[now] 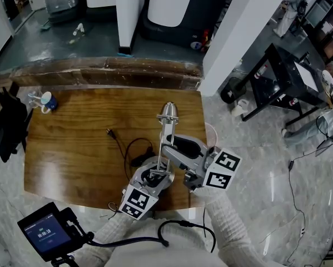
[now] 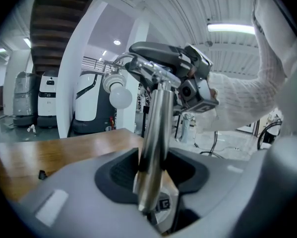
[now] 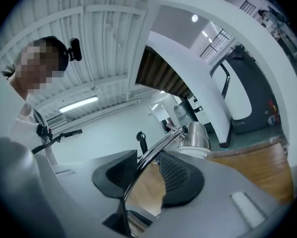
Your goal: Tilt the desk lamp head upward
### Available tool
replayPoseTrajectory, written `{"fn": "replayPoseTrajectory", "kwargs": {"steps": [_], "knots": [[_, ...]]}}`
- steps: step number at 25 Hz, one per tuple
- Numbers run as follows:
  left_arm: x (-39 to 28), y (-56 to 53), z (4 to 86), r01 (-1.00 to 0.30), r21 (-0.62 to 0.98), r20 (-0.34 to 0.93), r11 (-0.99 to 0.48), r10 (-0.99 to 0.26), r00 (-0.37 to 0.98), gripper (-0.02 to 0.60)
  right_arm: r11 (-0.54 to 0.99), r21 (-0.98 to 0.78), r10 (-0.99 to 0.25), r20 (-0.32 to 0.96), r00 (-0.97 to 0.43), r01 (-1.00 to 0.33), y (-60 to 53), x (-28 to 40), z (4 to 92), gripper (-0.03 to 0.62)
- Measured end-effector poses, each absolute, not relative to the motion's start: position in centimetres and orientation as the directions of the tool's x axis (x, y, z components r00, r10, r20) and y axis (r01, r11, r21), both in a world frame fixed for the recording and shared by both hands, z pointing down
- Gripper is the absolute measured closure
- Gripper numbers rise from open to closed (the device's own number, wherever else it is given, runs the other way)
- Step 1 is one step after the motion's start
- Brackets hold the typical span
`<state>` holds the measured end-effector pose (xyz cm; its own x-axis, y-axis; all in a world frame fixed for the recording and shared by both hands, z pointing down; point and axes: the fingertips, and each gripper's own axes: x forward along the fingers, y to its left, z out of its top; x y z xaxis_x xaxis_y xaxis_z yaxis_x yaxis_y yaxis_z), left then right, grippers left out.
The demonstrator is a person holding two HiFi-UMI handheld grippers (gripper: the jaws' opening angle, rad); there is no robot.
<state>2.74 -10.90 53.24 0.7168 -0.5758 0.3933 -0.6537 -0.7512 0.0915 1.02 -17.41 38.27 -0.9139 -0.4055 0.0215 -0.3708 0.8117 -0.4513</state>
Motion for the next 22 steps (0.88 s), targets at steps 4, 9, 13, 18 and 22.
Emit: {"fn": "replayPoseTrajectory", "kwargs": {"steps": [4, 9, 13, 18, 22], "knots": [[2.7, -11.1, 53.3, -0.659, 0.094, 0.400, -0.746, -0.578, 0.711, 0.420, 0.866, -0.314, -0.419, -0.035, -0.907, -0.388, -16.3, 0.9, 36.6, 0.464], [2.7, -11.3, 53.4, -0.663, 0.098, 0.402, -0.743, -0.579, 0.709, 0.420, 0.891, -0.174, -0.435, -0.069, -0.898, -0.419, -14.9, 0.8, 35.5, 0.477], [2.6, -11.4, 53.5, -0.664, 0.102, 0.401, -0.741, -0.580, 0.709, 0.419, 0.895, -0.149, -0.438, -0.101, -0.894, -0.421, -14.1, 0.7, 35.1, 0.493], [2.7, -11.5, 53.5, -0.670, 0.105, 0.402, -0.734, -0.585, 0.704, 0.419, 0.887, -0.170, -0.453, -0.151, -0.879, -0.429, -13.4, 0.7, 34.7, 0.514], [2.7, -11.6, 53.4, -0.672, 0.109, 0.400, -0.732, -0.587, 0.704, 0.417, 0.885, -0.181, -0.457, -0.174, -0.872, -0.428, -13.0, 0.7, 34.4, 0.528]]}}
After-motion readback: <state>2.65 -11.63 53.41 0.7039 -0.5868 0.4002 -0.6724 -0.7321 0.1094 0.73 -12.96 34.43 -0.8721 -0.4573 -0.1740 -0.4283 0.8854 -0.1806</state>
